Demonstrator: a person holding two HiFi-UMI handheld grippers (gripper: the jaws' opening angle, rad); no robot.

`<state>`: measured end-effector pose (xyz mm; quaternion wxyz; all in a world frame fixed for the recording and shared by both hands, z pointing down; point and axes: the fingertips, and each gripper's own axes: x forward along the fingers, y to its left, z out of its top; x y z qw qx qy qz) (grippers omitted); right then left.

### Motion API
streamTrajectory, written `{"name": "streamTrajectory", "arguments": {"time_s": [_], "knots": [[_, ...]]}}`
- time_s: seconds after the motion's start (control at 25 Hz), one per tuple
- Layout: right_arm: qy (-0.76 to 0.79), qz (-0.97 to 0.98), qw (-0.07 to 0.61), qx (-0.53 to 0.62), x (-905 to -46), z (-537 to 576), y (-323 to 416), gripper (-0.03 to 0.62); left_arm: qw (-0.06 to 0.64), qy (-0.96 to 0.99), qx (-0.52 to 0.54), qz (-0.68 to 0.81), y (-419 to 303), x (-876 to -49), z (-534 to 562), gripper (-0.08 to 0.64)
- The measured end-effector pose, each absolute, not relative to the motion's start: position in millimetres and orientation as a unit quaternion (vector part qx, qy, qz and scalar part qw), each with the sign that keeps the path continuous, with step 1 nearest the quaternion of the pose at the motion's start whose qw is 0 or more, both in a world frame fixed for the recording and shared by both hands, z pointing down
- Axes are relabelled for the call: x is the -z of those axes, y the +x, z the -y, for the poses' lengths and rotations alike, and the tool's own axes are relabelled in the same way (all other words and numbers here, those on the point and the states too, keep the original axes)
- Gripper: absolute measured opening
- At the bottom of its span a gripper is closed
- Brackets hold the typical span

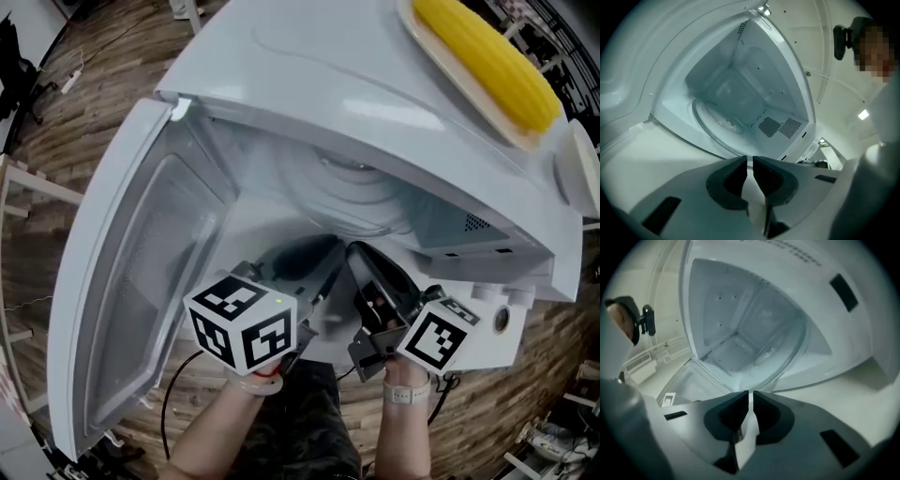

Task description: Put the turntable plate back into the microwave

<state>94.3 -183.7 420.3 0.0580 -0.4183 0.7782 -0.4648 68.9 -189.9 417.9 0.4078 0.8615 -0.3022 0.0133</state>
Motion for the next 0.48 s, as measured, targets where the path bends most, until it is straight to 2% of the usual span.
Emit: {"name": "streamTrajectory", "arguments": {"time_s": [0.2,0.48], "knots": [[-0.417,-0.807,-0.041,0.416,-427.7,183.0,86.7,0.048,0.367,0.872,-0.056,0.318,67.4,-422.0,193.3,0.044],[-0.432,-0.811,-0.055,0.39,-427.6,192.5,88.5,0.046,0.349,0.875,-0.069,0.328,68.3,-422.9,196.7,0.029]]}}
